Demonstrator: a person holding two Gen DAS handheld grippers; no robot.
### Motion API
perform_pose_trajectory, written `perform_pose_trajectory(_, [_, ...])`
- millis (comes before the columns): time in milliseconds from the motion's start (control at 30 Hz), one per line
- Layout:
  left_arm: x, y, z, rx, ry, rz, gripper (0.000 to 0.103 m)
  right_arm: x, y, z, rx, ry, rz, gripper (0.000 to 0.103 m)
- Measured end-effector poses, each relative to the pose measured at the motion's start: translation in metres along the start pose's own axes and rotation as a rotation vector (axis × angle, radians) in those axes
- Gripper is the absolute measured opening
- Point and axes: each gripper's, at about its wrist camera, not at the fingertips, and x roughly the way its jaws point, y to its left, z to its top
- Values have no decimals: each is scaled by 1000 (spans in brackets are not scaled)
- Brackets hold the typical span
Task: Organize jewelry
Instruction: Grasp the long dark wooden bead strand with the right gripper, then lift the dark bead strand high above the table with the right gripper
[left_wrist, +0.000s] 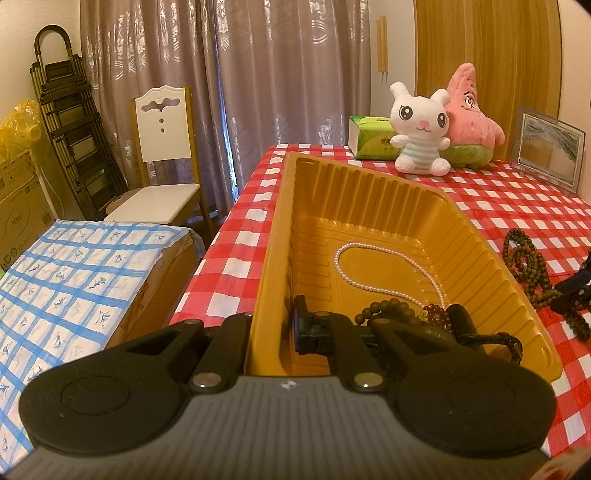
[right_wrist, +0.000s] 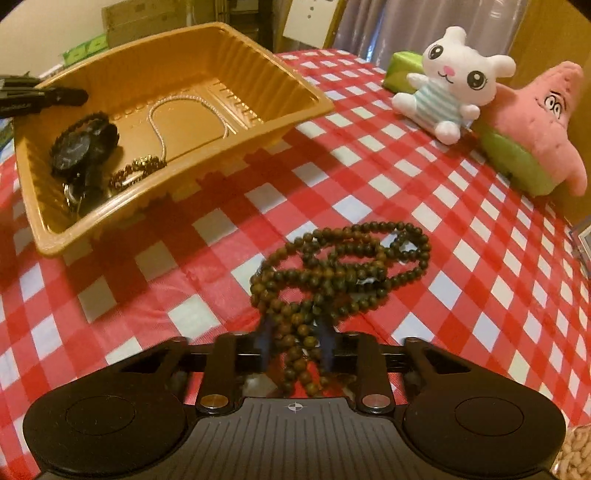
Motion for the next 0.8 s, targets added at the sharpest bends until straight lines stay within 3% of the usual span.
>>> perform_pose_trajectory(200, [0, 1, -1, 0, 0, 0, 6, -12, 12, -1, 9, -35, -30, 13])
perform_pose_trajectory(567, [-2, 3, -3, -6, 3, 2, 6, -94, -1, 21, 215, -280, -82, 13])
perform_pose_trajectory(800, [-4, 4, -6, -8, 4, 5, 6, -131, -10, 35, 287, -354, -108, 13])
